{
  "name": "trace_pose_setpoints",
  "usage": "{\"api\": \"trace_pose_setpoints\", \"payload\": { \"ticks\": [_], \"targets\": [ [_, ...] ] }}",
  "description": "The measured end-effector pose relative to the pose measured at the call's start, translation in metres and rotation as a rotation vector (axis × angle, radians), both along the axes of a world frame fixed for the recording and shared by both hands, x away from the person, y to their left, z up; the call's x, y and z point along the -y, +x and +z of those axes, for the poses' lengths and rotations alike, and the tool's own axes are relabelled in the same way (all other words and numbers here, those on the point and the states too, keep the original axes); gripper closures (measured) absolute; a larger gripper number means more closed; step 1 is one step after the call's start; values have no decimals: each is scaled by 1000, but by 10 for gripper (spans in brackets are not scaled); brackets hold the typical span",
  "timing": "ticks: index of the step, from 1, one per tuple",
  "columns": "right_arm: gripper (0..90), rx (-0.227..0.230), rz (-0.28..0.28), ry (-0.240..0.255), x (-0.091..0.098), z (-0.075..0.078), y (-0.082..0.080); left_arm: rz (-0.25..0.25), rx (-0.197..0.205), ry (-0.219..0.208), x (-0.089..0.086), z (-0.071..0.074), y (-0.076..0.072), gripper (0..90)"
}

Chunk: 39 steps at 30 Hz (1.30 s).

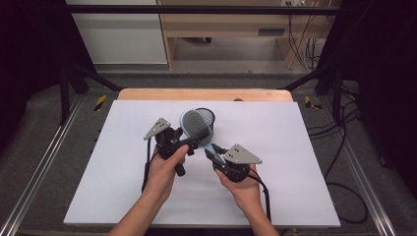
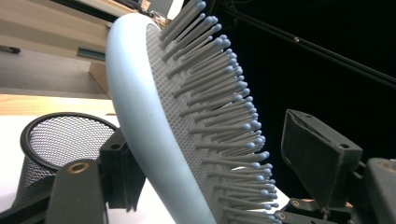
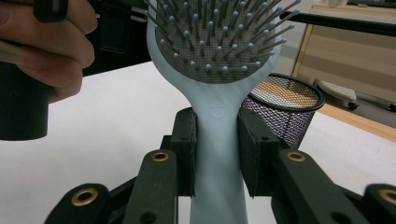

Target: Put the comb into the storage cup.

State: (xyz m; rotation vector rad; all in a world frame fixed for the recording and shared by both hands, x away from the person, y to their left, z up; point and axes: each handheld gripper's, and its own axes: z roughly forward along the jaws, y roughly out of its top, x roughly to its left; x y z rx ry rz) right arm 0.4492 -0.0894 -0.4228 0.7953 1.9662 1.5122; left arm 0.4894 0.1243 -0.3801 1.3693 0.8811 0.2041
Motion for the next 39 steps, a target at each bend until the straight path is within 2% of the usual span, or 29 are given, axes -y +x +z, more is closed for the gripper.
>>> {"api": "trace_pose_setpoints", "payload": {
  "ticks": [6,10,18,30,39],
  "targets": [
    [694,1,0,4,0,0,0,15,-13,-11,-1,0,1,374],
    [694,0,-2,1,0,0,0,22,-30,-38,-1,-1,1,400],
    [694,-15,-4,-5,-1,-2,0,22,-33,-43,0,-1,-1,465],
    [695,-34,-2,-9,-1,-4,2,22,-47,-74,3,-2,-3,511],
    [694,-50,2,-11,0,-5,3,14,-46,-66,3,-2,-3,519]
  ]
}}
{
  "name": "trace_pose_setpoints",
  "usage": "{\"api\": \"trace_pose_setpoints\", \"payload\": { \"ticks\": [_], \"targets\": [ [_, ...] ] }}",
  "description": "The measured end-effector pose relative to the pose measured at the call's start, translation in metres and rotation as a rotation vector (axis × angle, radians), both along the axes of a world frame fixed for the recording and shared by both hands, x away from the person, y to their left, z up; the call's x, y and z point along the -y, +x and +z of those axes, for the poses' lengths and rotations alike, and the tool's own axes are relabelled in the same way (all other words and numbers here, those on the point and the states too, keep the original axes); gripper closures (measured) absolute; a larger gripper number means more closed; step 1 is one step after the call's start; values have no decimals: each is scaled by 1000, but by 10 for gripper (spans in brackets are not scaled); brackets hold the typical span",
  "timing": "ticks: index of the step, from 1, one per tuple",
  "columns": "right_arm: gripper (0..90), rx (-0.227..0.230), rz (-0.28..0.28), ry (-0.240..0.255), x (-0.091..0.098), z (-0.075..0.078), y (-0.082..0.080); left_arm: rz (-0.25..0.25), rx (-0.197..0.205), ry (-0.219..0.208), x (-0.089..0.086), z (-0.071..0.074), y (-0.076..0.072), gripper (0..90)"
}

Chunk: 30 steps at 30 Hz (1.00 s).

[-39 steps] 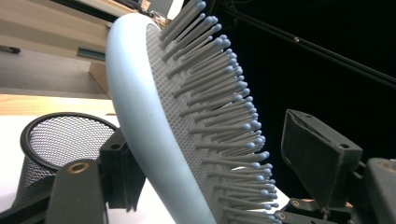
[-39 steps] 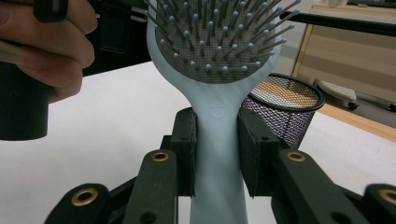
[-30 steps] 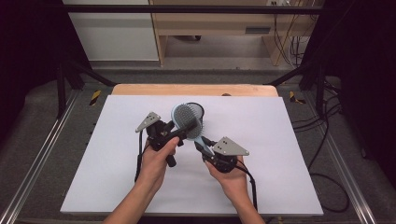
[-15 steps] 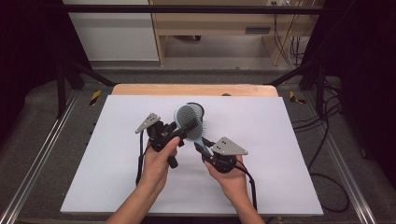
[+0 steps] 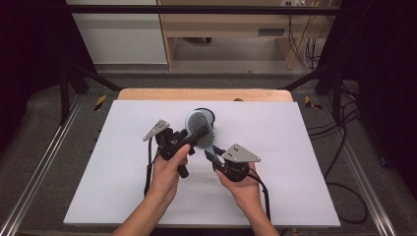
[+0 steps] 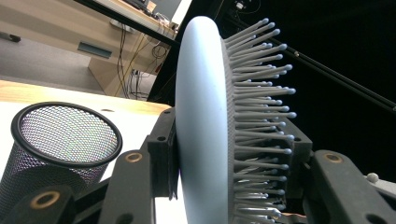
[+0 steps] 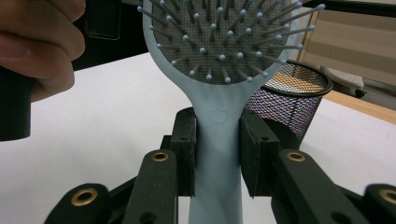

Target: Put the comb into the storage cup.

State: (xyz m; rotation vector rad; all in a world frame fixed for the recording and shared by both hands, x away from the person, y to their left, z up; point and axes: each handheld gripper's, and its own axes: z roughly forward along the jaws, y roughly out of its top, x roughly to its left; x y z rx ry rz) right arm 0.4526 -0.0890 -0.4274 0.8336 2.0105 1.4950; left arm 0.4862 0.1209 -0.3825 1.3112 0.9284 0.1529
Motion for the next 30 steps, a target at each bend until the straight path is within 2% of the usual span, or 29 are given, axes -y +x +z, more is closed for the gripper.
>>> {"api": "trace_pose_setpoints", "payload": {
  "ticks": [9,11,13,15,16,17,18,21,22,24,28,30],
  "targets": [
    [688,-15,6,14,2,-1,1,-11,7,1,1,0,0,522],
    [660,-19,14,19,2,-1,2,-10,8,3,2,0,0,522],
    [611,-27,16,20,2,-2,2,-9,8,2,2,0,0,522],
    [515,-46,15,26,2,-3,2,-9,6,-1,2,0,0,522],
    [515,-46,15,26,2,-3,2,-12,0,-10,1,0,1,522],
    [428,-65,17,35,1,-4,3,-8,-1,-10,1,0,1,521],
    [389,-68,15,29,1,-4,4,-6,2,-9,1,1,0,521],
    [339,-74,19,31,1,-4,4,-2,11,1,0,2,0,520],
    [265,-78,20,27,2,-3,4,3,15,4,-1,3,0,520],
    [242,-78,17,27,3,-3,4,9,24,8,-2,4,0,520],
    [117,-88,0,29,8,-2,5,16,34,7,-5,6,-1,519],
    [95,-91,-1,35,8,-2,5,20,35,5,-6,7,-1,519]
  ]
}}
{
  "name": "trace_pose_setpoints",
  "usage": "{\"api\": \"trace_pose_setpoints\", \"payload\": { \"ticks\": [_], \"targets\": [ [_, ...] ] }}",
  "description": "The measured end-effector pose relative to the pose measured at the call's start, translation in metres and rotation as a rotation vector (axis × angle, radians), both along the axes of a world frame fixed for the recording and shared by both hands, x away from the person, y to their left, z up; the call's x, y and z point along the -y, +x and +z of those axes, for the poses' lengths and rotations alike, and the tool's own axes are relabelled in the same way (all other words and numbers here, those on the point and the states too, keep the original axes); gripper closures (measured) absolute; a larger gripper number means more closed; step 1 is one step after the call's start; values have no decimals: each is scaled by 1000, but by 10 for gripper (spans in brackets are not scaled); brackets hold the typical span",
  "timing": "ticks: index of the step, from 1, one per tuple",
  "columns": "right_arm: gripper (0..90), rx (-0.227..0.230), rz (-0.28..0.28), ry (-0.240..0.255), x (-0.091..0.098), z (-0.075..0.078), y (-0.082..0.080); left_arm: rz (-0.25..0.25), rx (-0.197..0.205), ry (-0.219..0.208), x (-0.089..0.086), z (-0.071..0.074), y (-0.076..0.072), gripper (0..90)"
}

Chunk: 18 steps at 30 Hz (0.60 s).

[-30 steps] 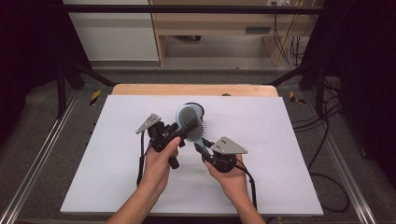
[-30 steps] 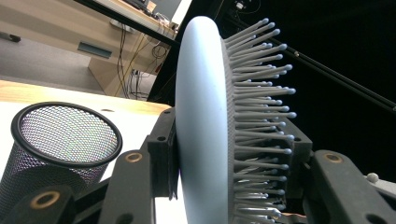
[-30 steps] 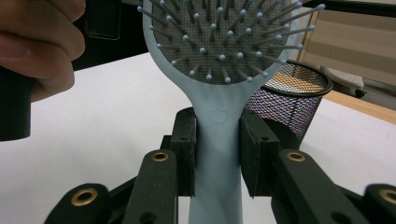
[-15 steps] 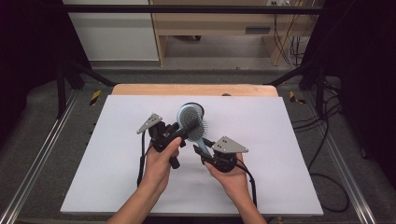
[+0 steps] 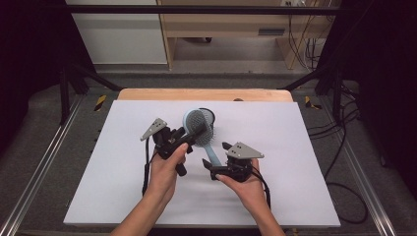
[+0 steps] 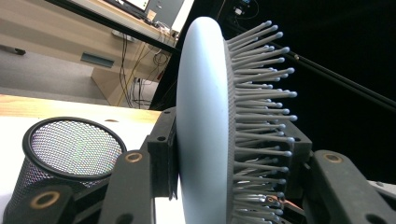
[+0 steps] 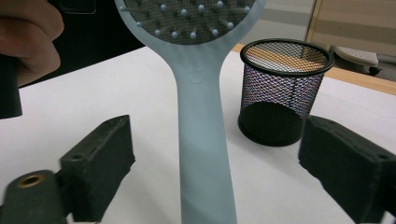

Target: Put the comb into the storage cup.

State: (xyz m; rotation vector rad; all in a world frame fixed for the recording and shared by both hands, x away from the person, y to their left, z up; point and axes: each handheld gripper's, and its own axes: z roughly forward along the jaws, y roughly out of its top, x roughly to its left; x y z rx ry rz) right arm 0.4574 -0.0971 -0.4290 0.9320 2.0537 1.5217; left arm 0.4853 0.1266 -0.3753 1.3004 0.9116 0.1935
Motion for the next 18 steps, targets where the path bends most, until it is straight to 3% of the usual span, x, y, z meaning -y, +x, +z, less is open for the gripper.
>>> {"api": "trace_pose_setpoints", "payload": {
  "ticks": [8,10,18],
  "targets": [
    [53,-5,3,10,8,2,0,9,15,-8,-4,6,-1,517],
    [50,-7,1,17,12,2,0,8,43,-5,-7,10,-1,517],
    [66,4,10,-1,22,4,-3,15,64,-20,-11,19,-3,517]
  ]
}}
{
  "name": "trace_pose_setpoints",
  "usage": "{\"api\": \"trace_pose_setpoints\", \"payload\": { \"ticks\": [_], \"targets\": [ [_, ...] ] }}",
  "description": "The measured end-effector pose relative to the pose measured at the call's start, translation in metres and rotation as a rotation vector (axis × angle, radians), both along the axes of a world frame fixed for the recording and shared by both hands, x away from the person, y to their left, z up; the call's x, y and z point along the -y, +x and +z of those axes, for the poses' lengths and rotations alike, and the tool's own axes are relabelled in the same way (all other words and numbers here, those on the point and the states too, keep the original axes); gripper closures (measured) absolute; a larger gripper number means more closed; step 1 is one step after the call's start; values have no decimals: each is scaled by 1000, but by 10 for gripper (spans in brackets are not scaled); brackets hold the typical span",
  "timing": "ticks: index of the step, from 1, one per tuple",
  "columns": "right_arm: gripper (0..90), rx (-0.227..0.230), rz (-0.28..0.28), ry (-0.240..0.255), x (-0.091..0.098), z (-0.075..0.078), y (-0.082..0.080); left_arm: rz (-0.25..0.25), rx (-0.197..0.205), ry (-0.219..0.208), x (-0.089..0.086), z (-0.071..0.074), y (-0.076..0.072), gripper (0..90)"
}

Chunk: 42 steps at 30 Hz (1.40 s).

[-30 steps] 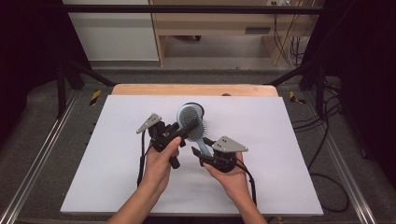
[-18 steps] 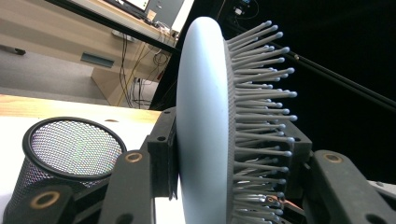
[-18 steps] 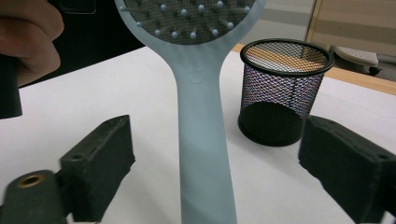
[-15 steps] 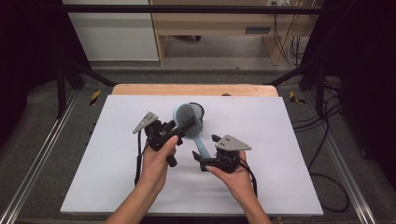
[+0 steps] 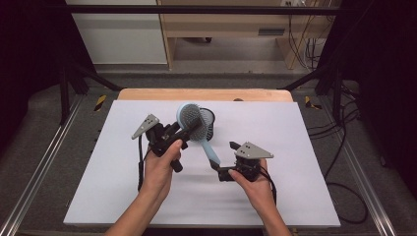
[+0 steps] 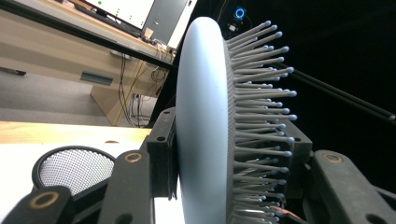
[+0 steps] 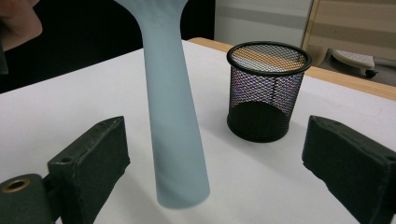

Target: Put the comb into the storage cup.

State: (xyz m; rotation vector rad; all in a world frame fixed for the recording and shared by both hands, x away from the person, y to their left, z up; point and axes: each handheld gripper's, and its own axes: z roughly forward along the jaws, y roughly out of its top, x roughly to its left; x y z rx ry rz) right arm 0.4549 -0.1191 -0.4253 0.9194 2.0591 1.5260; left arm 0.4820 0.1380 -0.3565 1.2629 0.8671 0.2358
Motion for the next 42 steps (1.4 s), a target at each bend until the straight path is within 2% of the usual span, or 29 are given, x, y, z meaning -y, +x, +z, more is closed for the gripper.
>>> {"api": "trace_pose_setpoints", "payload": {
  "ticks": [4,7,11,15,18,20,22,25,32,36,39,42],
  "targets": [
    [67,-9,-12,-26,6,-3,-1,4,20,-1,-1,5,0,516],
    [64,-16,-25,-37,11,-3,0,10,20,-8,-2,9,1,516],
    [46,0,-89,-57,29,-6,-3,-1,30,-8,-1,14,2,516],
    [46,-21,-123,-62,52,-15,-8,-9,29,-16,2,19,3,516],
    [39,-11,-154,-44,68,-19,-12,-6,42,-13,3,25,5,516],
    [54,-5,-195,-14,78,-25,-12,-2,43,-20,4,28,8,516],
    [57,-19,-208,-13,80,-29,-11,8,58,-21,3,34,12,516],
    [56,-18,-209,-15,80,-29,-11,14,63,-20,2,38,15,516],
    [53,8,-240,-27,76,-29,-9,43,67,-54,-6,51,27,516],
    [52,10,-236,-14,76,-28,-10,55,65,-34,-7,57,34,516],
    [51,7,-241,-25,77,-29,-9,62,63,-29,-6,59,38,516],
    [51,-2,-245,-15,78,-31,-13,63,67,-25,-4,60,42,516]
  ]
}}
